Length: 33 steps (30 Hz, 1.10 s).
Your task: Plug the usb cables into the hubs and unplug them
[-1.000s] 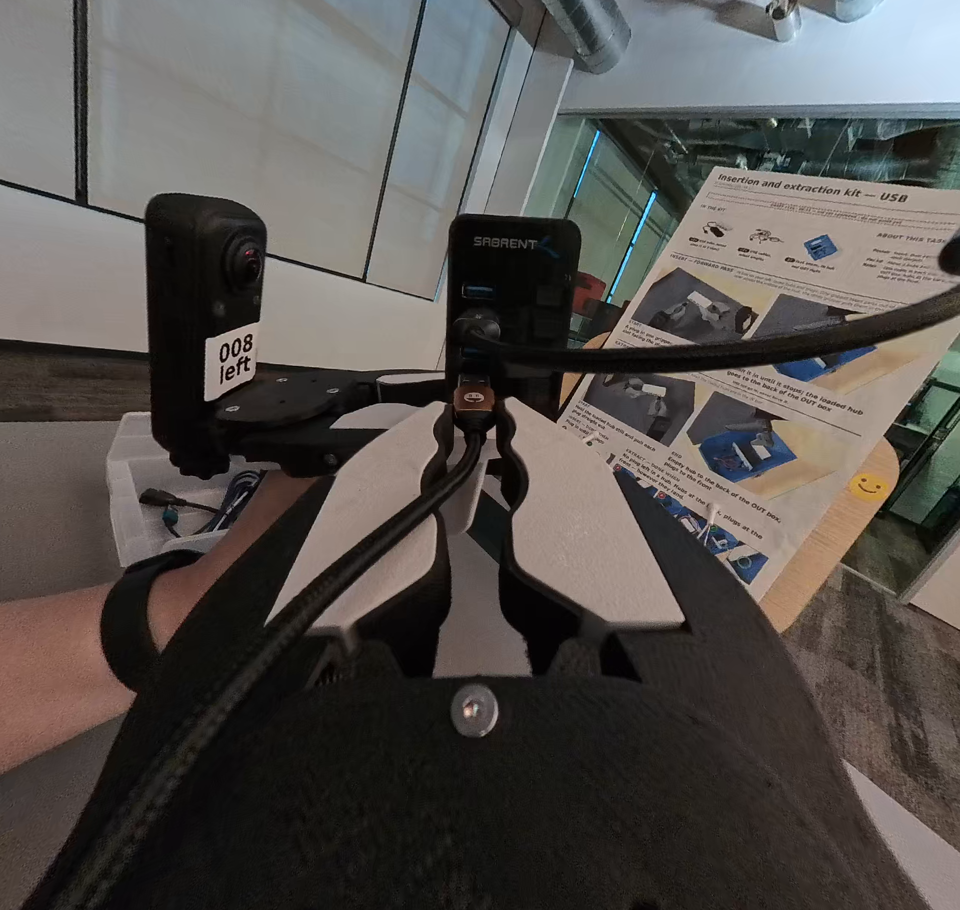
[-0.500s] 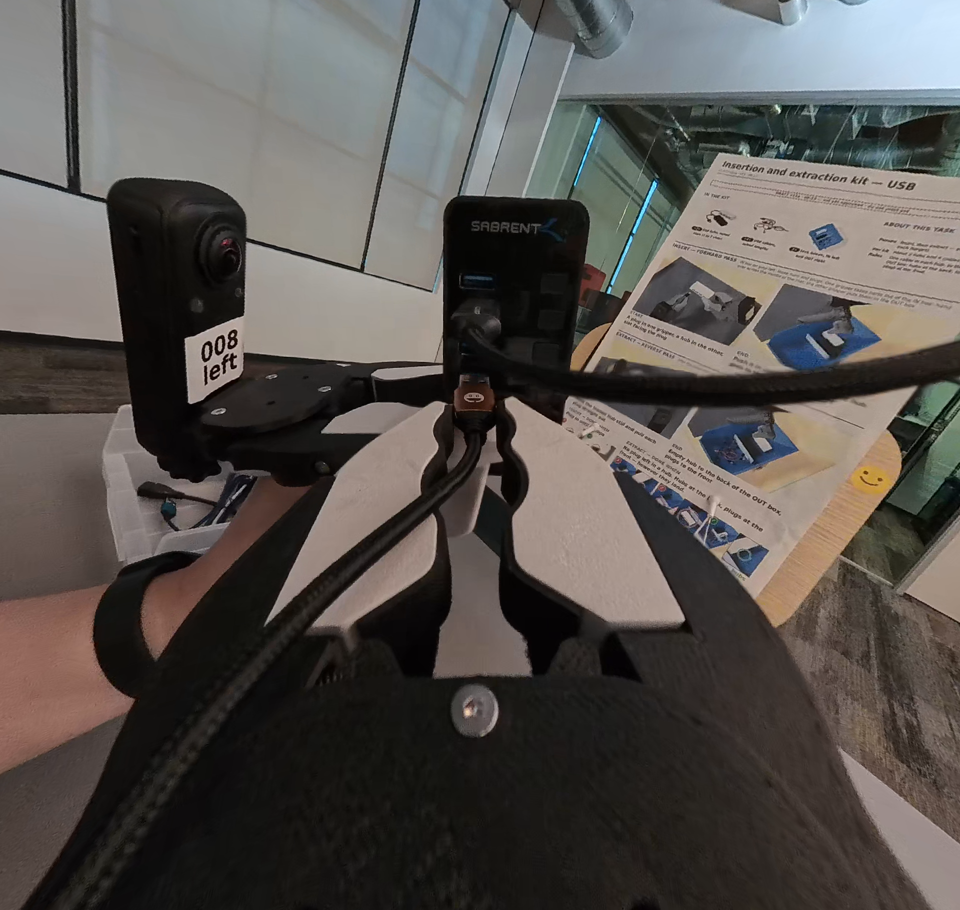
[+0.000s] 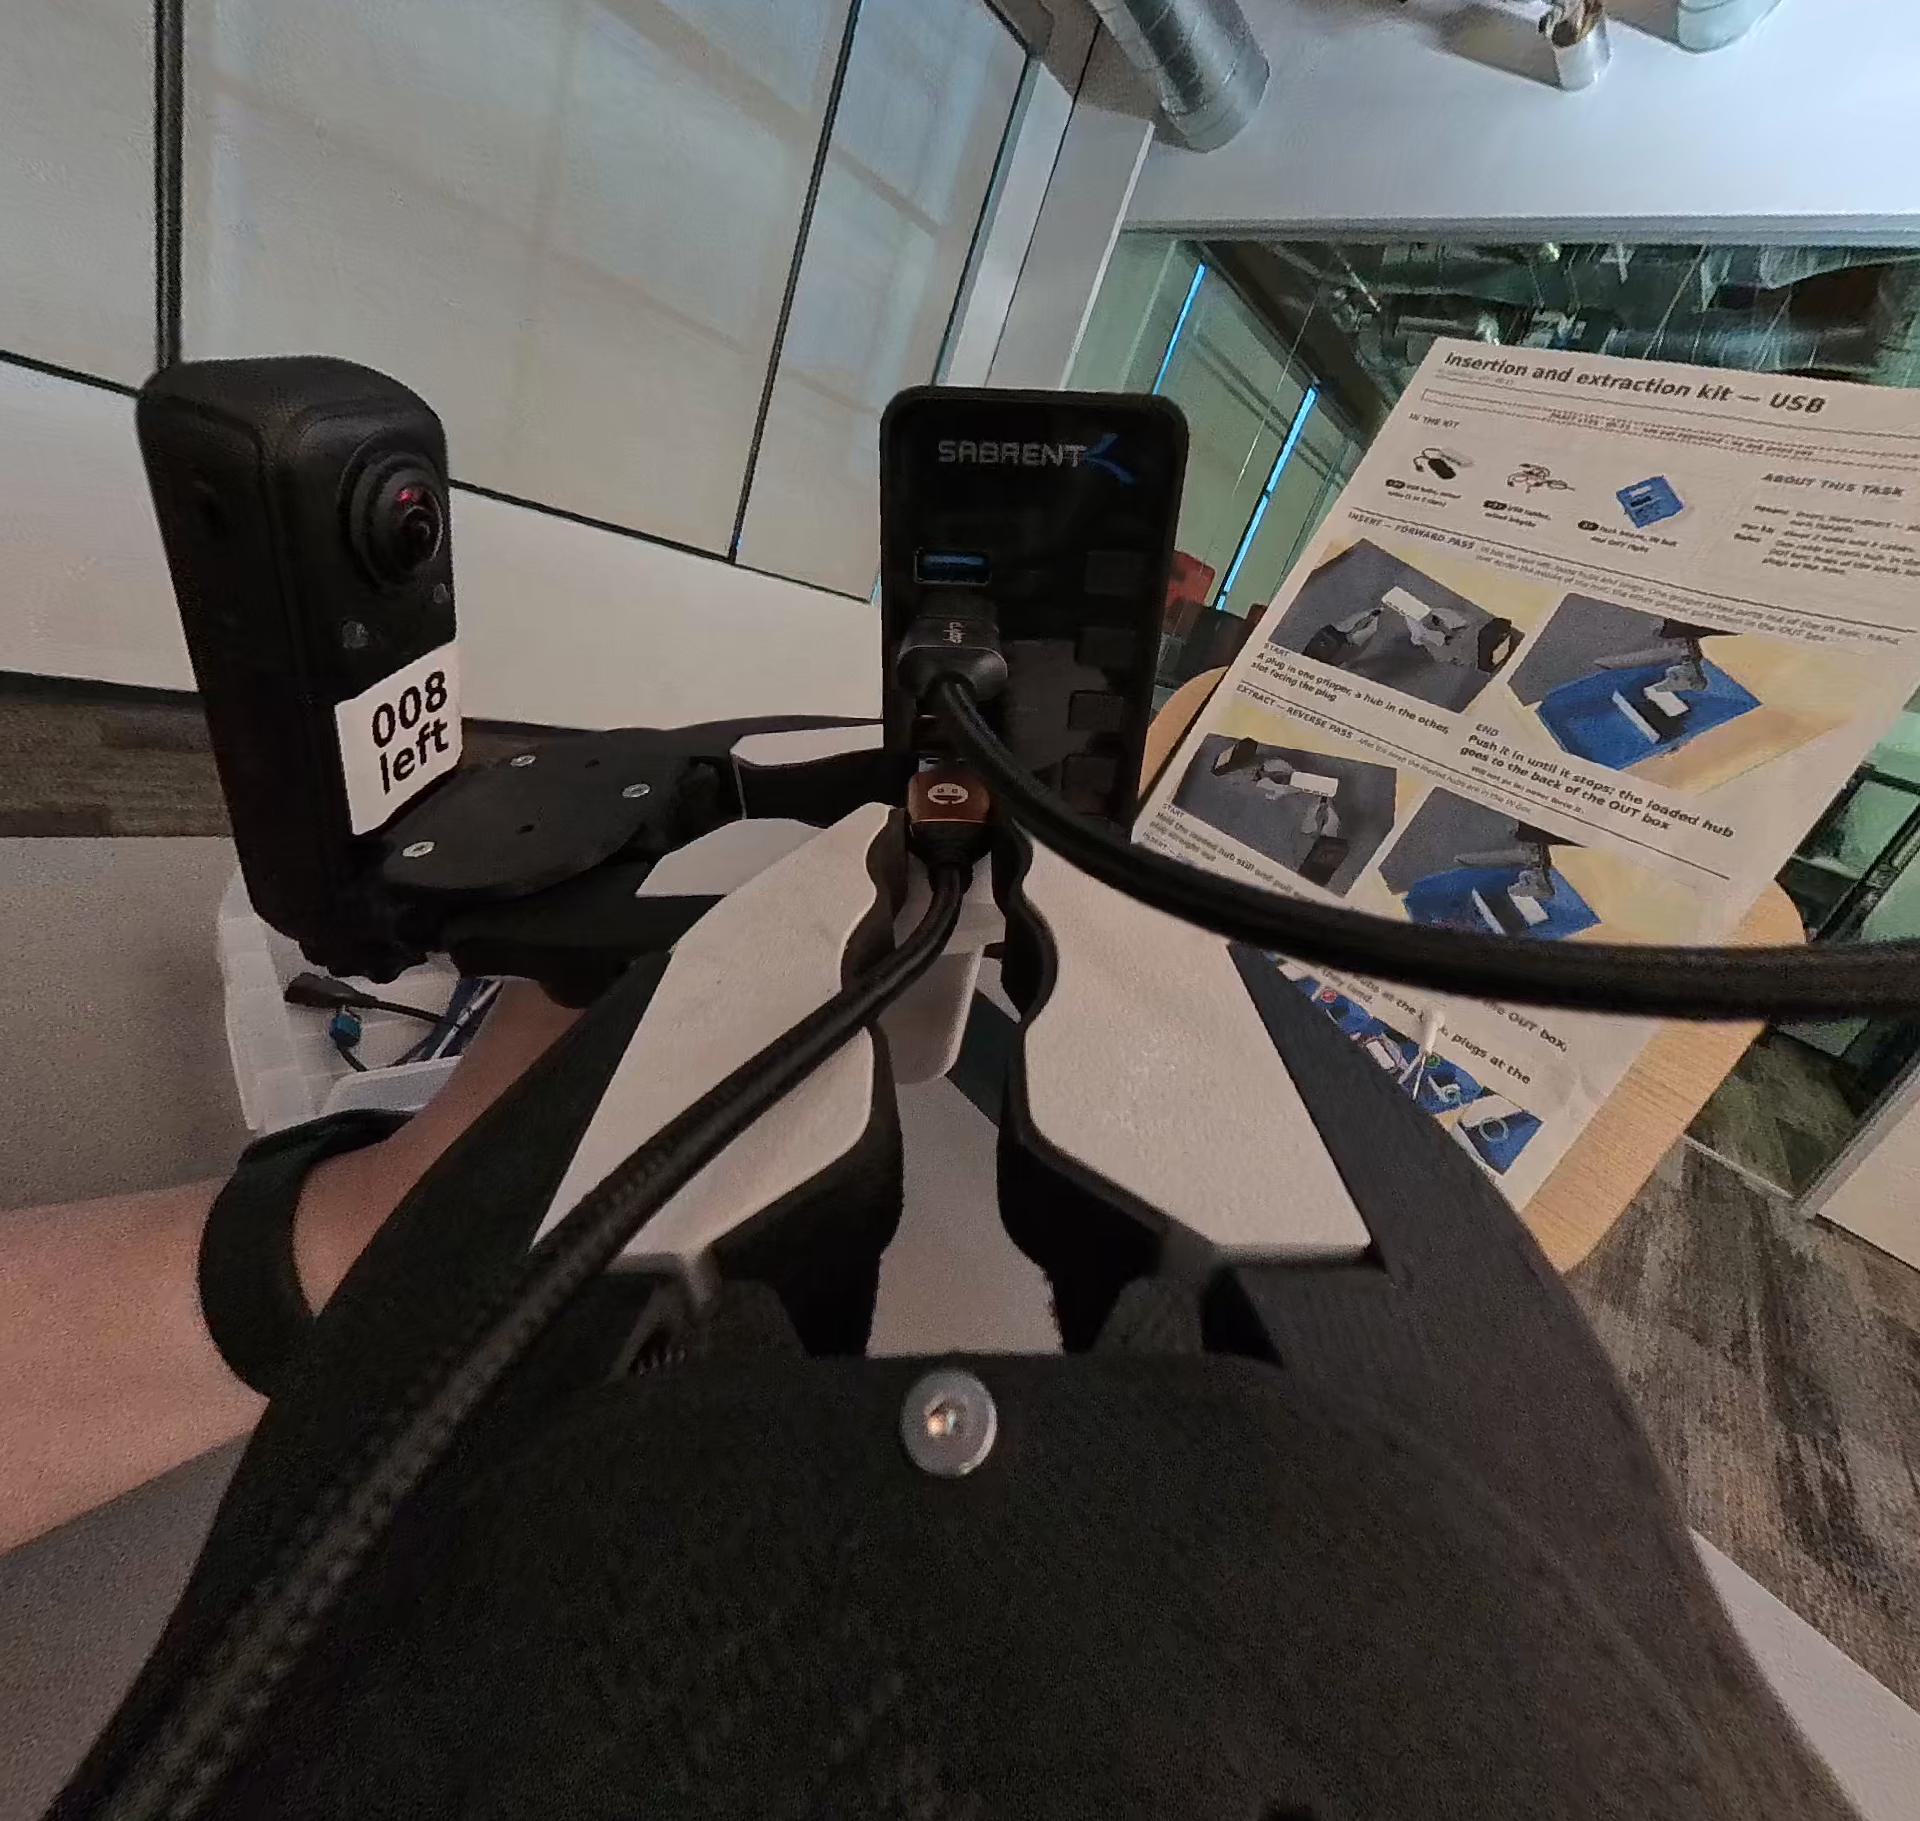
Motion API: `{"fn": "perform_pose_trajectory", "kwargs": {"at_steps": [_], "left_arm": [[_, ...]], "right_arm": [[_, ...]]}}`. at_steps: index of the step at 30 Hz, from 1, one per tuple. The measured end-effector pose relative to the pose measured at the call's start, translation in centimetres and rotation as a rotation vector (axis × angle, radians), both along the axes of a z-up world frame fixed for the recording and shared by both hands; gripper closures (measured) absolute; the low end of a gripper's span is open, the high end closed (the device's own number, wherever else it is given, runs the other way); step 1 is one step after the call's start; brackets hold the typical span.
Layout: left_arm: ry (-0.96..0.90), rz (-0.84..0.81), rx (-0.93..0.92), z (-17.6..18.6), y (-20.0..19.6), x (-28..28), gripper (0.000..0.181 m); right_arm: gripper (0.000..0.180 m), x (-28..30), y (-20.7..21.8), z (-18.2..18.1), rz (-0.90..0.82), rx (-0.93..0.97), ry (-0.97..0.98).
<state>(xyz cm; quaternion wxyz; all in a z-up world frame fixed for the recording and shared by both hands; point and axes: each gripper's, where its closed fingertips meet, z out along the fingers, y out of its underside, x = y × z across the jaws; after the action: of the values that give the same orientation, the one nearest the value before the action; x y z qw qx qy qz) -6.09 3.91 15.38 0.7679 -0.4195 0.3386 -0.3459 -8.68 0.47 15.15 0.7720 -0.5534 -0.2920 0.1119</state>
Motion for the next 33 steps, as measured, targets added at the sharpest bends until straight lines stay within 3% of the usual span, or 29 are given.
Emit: {"fn": "perform_pose_trajectory", "kwargs": {"at_steps": [7,18,26,30,33], "left_arm": [[0.035,0.085,0.08,0.2,-0.2,-0.5,0.152],[0.056,0.048,0.069,-0.1,-0.6,0.2,0.152],[-0.01,-0.192,-0.308,-0.8,2.2,-0.3,0.152],[-0.108,-0.443,-0.488,0.1,2.4,-2.3,0.152],[-0.15,-0.546,-0.549,0.5,2.5,-3.2,0.152]], "right_arm": [[0.164,-0.3,-0.4,0.1,0.012,0.016,0.022],[0.164,-0.1,-0.3,0.2,-0.004,0.031,0.038],[0.156,0.1,0.5,-0.2,0.0,-0.004,-0.012],[0.156,-0.3,-0.3,-0.3,0.023,0.022,-0.112],[0.156,-0.2,-0.2,-0.1,0.061,0.002,-0.062]]}}
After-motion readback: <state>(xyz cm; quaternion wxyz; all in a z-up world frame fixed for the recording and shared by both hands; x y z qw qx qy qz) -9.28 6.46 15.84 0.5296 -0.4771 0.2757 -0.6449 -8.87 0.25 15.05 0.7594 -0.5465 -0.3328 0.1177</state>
